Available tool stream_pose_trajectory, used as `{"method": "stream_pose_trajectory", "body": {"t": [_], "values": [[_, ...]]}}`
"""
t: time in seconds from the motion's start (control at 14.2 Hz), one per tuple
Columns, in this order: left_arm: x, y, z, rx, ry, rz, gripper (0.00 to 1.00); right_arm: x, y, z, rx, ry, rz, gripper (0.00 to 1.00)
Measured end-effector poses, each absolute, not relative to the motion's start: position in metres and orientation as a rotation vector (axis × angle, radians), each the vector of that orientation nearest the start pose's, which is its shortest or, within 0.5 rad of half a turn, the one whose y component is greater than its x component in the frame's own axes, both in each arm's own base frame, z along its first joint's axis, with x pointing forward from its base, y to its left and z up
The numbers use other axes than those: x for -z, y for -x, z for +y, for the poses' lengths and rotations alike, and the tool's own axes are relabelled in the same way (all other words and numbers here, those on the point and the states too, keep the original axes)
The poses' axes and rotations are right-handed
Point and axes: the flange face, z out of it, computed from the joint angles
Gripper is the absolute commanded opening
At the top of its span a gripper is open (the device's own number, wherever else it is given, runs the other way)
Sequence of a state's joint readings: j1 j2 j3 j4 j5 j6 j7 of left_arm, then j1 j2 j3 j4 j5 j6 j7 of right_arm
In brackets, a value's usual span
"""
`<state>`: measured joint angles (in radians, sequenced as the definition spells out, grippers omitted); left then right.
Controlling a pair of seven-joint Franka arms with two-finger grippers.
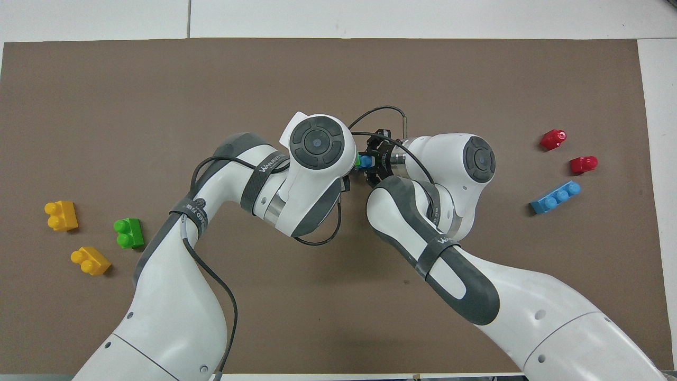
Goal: Remove green block with left arm and hold with right
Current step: 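Pull the green block away with the left gripper while the right gripper pulls blue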
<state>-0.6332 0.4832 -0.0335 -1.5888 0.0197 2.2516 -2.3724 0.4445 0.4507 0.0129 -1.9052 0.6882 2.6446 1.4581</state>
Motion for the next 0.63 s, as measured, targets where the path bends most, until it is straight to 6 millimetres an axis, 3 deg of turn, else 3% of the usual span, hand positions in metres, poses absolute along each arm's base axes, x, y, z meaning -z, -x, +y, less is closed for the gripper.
{"method": "stream_pose_trajectory", "body": {"t": [0.35, 0.63], "values": [[-0.447, -0.560, -0.366, -0.042, -1.894, 2.288, 0.00, -0.287, -0.593, 0.272, -0.246, 1.889, 1.887, 0.00], [-0.452, -0.569, -0.325, -0.052, -1.959, 2.296, 0.00, -0.291, -0.599, 0.263, -0.288, 1.902, 1.898, 0.00]]}}
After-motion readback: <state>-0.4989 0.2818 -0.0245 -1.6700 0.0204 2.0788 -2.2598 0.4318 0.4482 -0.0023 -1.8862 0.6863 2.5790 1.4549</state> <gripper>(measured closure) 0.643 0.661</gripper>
